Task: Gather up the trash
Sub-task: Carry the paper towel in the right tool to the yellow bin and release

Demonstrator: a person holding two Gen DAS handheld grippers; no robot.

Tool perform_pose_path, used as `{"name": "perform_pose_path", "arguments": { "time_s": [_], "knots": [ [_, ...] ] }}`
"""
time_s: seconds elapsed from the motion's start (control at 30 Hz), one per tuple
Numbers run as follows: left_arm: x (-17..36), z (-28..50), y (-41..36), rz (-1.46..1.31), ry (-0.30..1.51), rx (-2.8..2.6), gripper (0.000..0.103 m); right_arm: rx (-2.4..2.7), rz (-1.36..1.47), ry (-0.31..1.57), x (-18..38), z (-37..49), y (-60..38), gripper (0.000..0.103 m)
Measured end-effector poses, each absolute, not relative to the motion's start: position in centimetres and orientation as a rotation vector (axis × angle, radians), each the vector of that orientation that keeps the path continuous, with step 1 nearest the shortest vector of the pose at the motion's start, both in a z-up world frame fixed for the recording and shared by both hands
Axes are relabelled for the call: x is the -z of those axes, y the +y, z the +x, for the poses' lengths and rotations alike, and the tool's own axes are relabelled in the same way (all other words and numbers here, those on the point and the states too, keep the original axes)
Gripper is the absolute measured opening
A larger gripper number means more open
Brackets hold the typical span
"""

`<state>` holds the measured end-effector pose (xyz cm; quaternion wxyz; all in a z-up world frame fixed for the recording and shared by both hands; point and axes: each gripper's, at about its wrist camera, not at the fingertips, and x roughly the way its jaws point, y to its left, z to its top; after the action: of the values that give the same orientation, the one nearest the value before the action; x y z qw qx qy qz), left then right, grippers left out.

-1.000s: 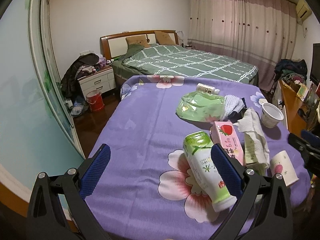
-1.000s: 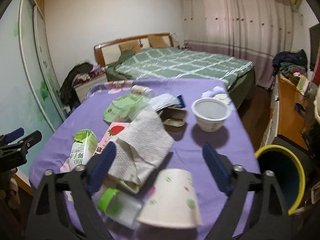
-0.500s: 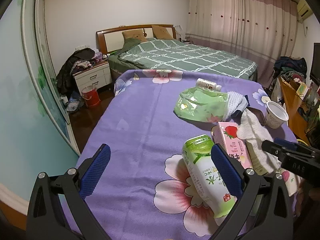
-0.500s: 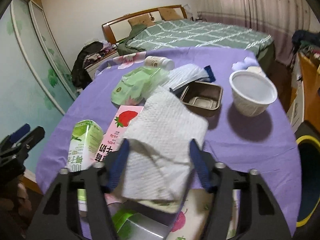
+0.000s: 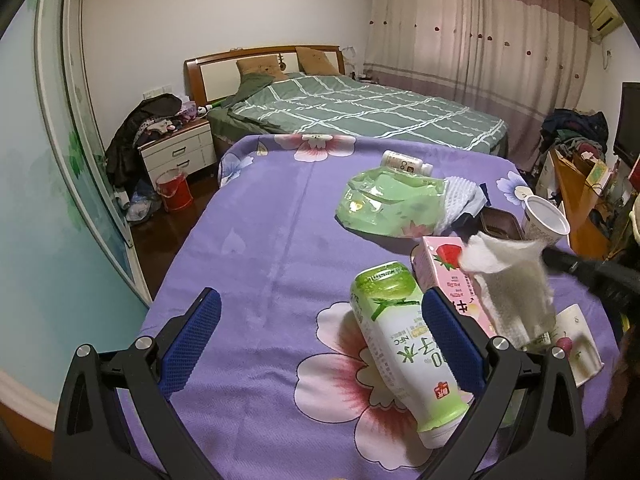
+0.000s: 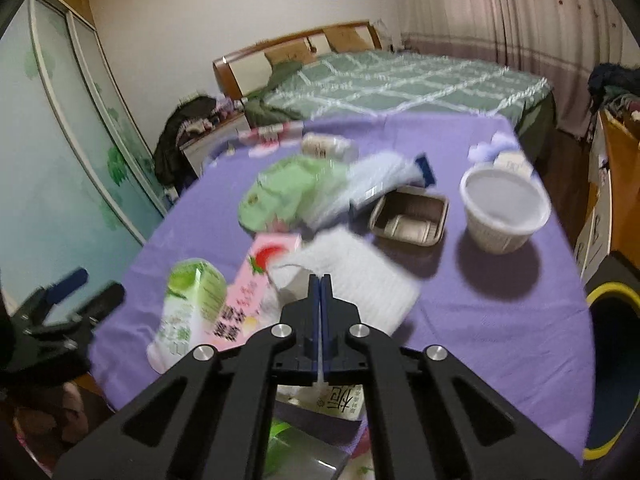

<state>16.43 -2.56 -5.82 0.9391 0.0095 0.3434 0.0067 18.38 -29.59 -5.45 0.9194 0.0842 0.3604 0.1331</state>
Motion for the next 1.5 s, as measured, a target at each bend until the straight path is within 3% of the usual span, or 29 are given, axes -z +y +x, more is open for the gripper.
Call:
{"name": "perform_pose_path", "arguments": {
  "time_s": [0.33, 0.73, 0.97, 1.33, 1.4, 1.47, 1.5],
  "knots": [
    [5.2, 15.9, -3.5, 0.036, 0.69, 0.008, 0.099, -0.205, 0.148, 0.564, -2.1, 16.6, -33.7, 0.001],
    [4.7, 15.3, -5.9, 0.056, 0.683, 0.058, 0.099, 0.017, 0.156, 0.47, -5.6, 12.1, -43.4, 0.001],
    [4.7, 14.7, -8.7, 0.085, 0.688, 0.11, 0.099, 0.181, 0.193, 0.509, -3.5, 9.7, -50.6, 0.001],
    [4.9, 13.4, -12.4, 0.141, 0.704, 0.171, 0.099, 0.323, 0.266, 0.695, 5.6, 10.0, -56.5, 0.001],
    [5.0, 13.2, -12.8, 0.148, 0.708, 0.175, 0.099, 0.338, 0.274, 0.72, 6.8, 10.2, -56.7, 0.007],
    [5.2, 13.1, -13.0, 0.153, 0.714, 0.174, 0.099, 0.349, 0.282, 0.731, 7.5, 10.0, -56.9, 0.023],
    [5.3, 13.1, -13.0, 0.153, 0.719, 0.173, 0.099, 0.348, 0.292, 0.735, 7.8, 10.0, -57.1, 0.024]
  ]
}}
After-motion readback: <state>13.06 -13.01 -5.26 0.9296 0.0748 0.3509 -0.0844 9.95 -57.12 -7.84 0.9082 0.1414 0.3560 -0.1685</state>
